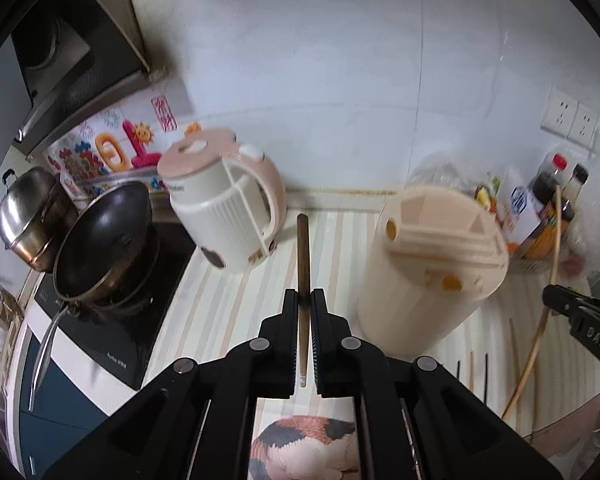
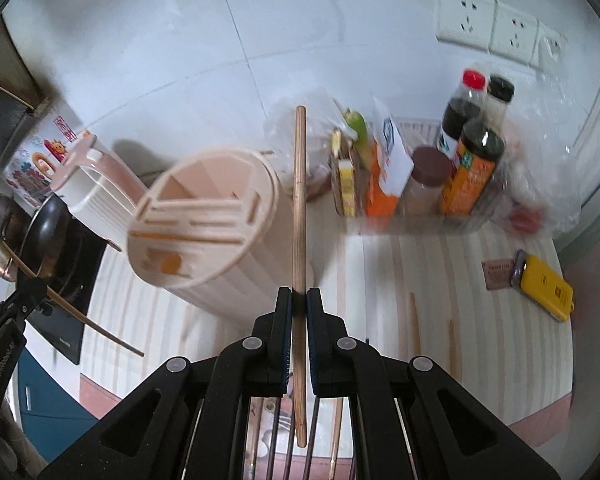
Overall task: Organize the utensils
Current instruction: 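Lift both held chopsticks and lower them into the beige utensil holder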
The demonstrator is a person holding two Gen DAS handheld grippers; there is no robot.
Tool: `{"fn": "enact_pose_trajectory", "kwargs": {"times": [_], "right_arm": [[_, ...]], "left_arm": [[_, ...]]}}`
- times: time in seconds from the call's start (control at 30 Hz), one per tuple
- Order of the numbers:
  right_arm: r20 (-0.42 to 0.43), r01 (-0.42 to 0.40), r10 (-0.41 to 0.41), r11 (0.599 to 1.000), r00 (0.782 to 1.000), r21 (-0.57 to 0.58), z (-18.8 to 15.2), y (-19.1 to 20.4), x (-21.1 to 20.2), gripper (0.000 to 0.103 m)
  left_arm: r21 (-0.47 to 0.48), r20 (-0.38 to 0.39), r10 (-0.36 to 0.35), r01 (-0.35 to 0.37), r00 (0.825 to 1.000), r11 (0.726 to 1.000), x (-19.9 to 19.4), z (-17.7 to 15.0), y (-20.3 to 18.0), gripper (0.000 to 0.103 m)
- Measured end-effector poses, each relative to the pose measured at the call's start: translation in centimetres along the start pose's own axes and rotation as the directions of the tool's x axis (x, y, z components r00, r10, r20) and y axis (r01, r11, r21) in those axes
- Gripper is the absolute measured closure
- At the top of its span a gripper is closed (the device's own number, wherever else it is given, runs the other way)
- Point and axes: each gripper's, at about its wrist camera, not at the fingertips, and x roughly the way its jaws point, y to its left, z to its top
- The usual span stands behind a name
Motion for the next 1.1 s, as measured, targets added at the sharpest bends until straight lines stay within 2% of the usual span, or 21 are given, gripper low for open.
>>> {"fn": "enact_pose_trajectory", "kwargs": {"times": [0.27,0.57,0.83,1.0,1.1], "right_arm": [[0.051,-0.035,0.035,0.999,0.998,-0.016,3.3,1.3,-2.8,0.096],[0.115,-0.036,0.040,0.999,0.993,-0.034,7.7,3.2,-4.6,0.096],[0.183,-0.065,0.058,0.997,0.981,0.031,11.4,3.2,-5.1,0.096],[0.229,-0.077,0.053,0.992,0.972,0.097,13.6,2.3,-4.5,0.096],[0.250,-0.082,0.048,0.988,0.967,0.127,14.6,2.0,-3.5,0.096]], "left_arm": [[-0.014,0.078,-0.080,0.082,0.994,0.997,-3.5,4.0,0.5,0.100],[-0.009,0.151,-0.195,0.199,0.969,0.980,-6.4,9.6,0.9,0.100],[0.010,0.159,-0.285,0.287,0.945,0.958,-5.4,13.7,0.3,0.100],[0.017,0.123,-0.343,0.343,0.931,0.939,-3.0,15.7,-1.2,0.100],[0.027,0.096,-0.357,0.357,0.929,0.934,-1.5,16.2,-2.0,0.100]]}}
